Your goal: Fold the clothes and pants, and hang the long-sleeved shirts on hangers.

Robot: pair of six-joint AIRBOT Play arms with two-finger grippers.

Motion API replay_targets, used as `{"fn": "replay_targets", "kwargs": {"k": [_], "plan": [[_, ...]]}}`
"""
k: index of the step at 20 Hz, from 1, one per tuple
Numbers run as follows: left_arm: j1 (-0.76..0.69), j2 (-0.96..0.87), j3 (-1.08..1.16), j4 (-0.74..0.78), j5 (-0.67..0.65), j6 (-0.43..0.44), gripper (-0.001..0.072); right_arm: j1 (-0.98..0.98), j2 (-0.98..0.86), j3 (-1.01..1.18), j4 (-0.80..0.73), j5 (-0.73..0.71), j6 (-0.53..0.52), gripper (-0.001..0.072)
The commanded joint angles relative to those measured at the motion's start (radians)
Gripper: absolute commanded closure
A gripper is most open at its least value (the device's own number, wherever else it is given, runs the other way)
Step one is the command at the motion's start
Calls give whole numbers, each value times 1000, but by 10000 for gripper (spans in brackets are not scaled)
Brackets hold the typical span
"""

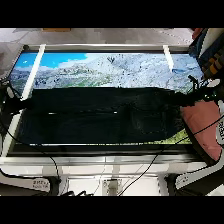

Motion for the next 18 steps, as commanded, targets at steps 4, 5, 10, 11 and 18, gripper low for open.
{"fn": "replay_targets", "kwargs": {"k": [4,5,10,11,18], "plan": [[-1,37,39,8,-13,1,75,-2,3,68,-19,56,26,72],[-1,58,56,8,-12,11,193,-2,2,108,-50,94,57,89],[-3,229,89,-24,12,302,685,-8,74,237,-211,369,103,672],[-3,254,89,-65,-1,418,685,-17,110,216,-220,391,106,678],[10,306,-8,-531,-45,610,686,-270,597,-477,-163,225,48,679]]}}
